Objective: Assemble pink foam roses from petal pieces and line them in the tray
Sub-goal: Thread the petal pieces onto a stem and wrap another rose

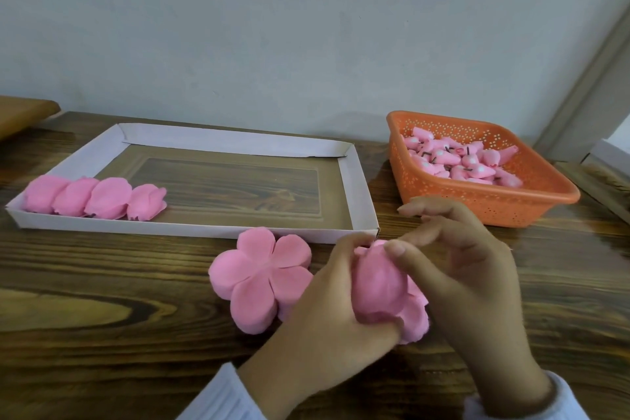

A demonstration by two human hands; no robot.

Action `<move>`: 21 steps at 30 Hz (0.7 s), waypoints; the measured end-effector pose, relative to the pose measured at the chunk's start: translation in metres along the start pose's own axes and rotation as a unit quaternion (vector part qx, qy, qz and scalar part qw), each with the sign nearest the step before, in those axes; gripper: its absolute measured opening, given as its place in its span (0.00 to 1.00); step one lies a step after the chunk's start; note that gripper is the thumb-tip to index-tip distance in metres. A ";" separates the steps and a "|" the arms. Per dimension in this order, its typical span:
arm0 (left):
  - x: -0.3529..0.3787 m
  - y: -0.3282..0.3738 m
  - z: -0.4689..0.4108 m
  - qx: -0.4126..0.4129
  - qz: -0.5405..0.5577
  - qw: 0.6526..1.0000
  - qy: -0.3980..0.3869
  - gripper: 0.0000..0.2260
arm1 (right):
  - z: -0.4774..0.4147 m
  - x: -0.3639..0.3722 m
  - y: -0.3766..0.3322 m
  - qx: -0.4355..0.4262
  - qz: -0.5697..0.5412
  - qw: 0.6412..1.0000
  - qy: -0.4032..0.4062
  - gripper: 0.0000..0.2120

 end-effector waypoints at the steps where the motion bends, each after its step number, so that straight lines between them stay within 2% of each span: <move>1: 0.001 0.001 0.002 0.018 -0.005 1.000 -0.006 0.37 | 0.000 0.000 -0.003 -0.018 0.010 1.000 0.002 0.06; 3: -0.001 0.007 0.006 0.066 -0.028 0.997 0.000 0.43 | -0.002 0.002 -0.009 -0.052 0.044 0.998 -0.015 0.03; 7: -0.008 0.025 0.014 0.149 0.002 0.989 0.011 0.41 | -0.001 0.012 -0.016 -0.095 0.082 0.989 -0.075 0.02; 10: -0.011 0.033 0.015 0.194 0.027 0.980 0.035 0.41 | 0.003 0.023 -0.017 -0.086 0.055 0.987 -0.121 0.07; 15: -0.006 0.027 0.013 0.136 0.094 0.986 0.000 0.40 | 0.005 0.023 -0.014 -0.021 -0.025 0.992 -0.124 0.06; 18: -0.004 0.025 0.010 0.093 0.145 0.985 -0.023 0.31 | 0.004 0.020 -0.013 -0.010 -0.035 0.995 -0.095 0.05; 21: -0.002 0.023 0.008 0.074 0.135 0.988 -0.031 0.22 | 0.005 0.019 -0.011 -0.005 -0.037 0.997 -0.063 0.06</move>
Point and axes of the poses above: each hand's wrist, its own z-axis away from the middle knuckle, its own x-axis out of the palm, y = z × x, the point moved 7 cm from there along -z, towards the middle knuckle, and after that the axes turned 10 degrees about -x, right-handed, at the moved point
